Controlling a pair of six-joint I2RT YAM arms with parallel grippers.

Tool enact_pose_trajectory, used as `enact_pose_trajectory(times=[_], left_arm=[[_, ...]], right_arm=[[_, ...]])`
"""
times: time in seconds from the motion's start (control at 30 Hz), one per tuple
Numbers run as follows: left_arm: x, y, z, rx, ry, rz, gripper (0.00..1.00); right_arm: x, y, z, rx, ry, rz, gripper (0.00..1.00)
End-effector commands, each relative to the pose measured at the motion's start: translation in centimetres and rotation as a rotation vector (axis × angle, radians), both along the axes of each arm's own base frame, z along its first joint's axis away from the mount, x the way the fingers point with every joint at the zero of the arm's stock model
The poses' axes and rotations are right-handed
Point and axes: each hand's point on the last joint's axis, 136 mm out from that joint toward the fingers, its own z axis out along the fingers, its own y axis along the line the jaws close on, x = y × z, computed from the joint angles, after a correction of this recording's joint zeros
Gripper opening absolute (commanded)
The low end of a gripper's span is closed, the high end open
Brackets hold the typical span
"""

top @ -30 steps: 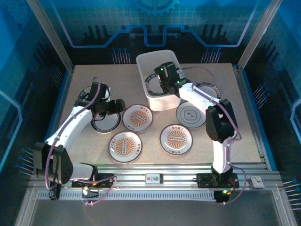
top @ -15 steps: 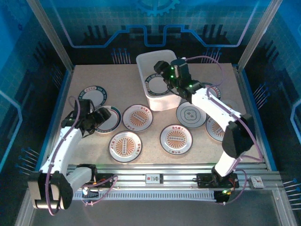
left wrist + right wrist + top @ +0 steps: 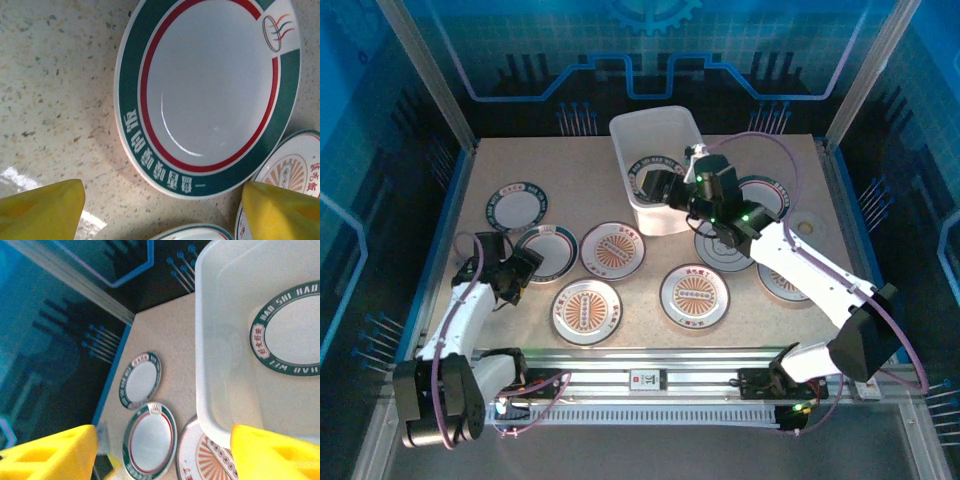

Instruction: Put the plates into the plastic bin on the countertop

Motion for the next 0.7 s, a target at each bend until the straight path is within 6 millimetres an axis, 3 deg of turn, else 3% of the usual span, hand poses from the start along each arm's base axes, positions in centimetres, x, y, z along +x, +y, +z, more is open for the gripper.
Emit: enact_pose_trajectory(times=[0.0, 0.3, 0.67], left_arm=[[0.9, 0.1, -0.9, -0.04, -0.016, 0.025, 0.82], [2.7, 0.0, -2.7, -0.069, -0.002, -0.015, 0.74], [3.2, -0.3, -4.9, -0.086, 0.023, -0.047, 0.66]], right_arm=[[-2.3, 0.6, -0.4, -0.074, -0.037, 0.065, 0.69], [-4.1, 1.7, -2.9, -0.051, -0.049, 0.117, 0.56], [-4.1, 1.9, -4.9, -0.077, -0.015, 0.11, 0.49]])
